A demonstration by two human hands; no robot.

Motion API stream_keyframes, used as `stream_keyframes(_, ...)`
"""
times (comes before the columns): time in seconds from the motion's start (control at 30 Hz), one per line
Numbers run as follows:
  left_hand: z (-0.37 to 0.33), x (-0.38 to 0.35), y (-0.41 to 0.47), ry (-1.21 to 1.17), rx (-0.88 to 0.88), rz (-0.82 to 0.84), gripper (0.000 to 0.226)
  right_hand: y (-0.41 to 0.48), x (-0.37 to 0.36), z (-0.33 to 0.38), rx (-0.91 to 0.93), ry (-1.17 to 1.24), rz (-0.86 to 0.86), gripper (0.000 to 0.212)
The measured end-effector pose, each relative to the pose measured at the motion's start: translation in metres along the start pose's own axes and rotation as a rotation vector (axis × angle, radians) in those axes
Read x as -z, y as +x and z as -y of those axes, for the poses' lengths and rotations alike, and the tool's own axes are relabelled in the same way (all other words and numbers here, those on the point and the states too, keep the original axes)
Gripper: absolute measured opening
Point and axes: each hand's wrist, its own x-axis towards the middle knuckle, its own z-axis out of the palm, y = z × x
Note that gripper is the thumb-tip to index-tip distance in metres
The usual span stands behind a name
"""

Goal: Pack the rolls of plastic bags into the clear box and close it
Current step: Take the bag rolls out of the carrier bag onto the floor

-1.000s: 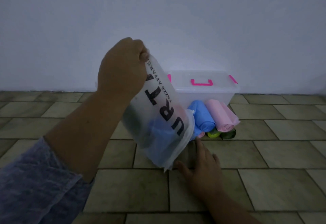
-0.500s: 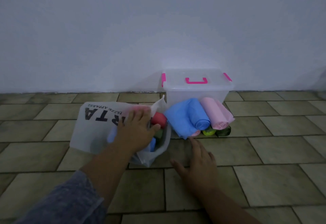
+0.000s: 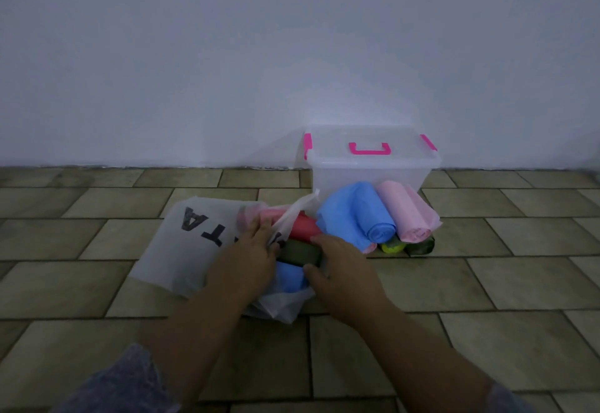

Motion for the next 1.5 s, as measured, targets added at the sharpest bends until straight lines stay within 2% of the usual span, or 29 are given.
stream_keyframes(0.1,0.006,-0.004,-0.002,0.132,-0.021,-0.073,0.055,0.017,-0.006,0.006,-0.136,-0.068,0.137,0.048)
stream_keyframes(0.3,0.002,-0.005,-0.009,-0.007,0.007,-0.173,0.056,0.027,-0.004,0.016,-0.191,-0.243,0.257,0.038)
stream_keyframes(0.43,0.001,-0.004,-0.013,-0.024,0.016,-0.219,0.055,0.024,-0.003,0.016,-0.263,-0.271,0.344,0.049)
stream_keyframes(0.5,-0.001,-0.003,-0.014,-0.036,0.028,-0.229,0.054,0.021,-0.006,0.018,-0.302,-0.235,0.348,0.047)
stream_keyframes(0.7,-0.002,-0.002,-0.019,-0.063,0.019,-0.260,0.055,0.017,-0.005,0.014,-0.460,0.131,0.191,0.034)
stream_keyframes(0.9,-0.005,-0.002,-0.025,-0.109,0.020,-0.320,0.057,0.012,-0.014,0.013,-0.384,0.381,0.042,0.035)
stream_keyframes(1.1,-0.002,-0.003,-0.024,-0.115,0.028,-0.315,0.055,0.009,0.000,0.012,-0.290,0.392,-0.130,0.025)
stream_keyframes(1.2,-0.002,-0.002,-0.025,-0.118,0.032,-0.311,0.062,-0.007,0.021,-0.004,-0.308,0.443,-0.216,0.028)
stream_keyframes(1.3,-0.003,-0.002,-0.024,-0.115,0.034,-0.310,0.055,-0.034,0.045,-0.031,-0.362,0.469,-0.402,0.032)
stream_keyframes(1.4,-0.004,-0.003,-0.022,-0.100,0.026,-0.295,0.050,-0.059,0.062,-0.059,-0.399,0.335,-0.624,0.035)
stream_keyframes(1.5,-0.004,-0.004,-0.019,-0.078,0.016,-0.295,0.050,-0.077,0.055,-0.073,-0.352,0.108,-0.643,0.040)
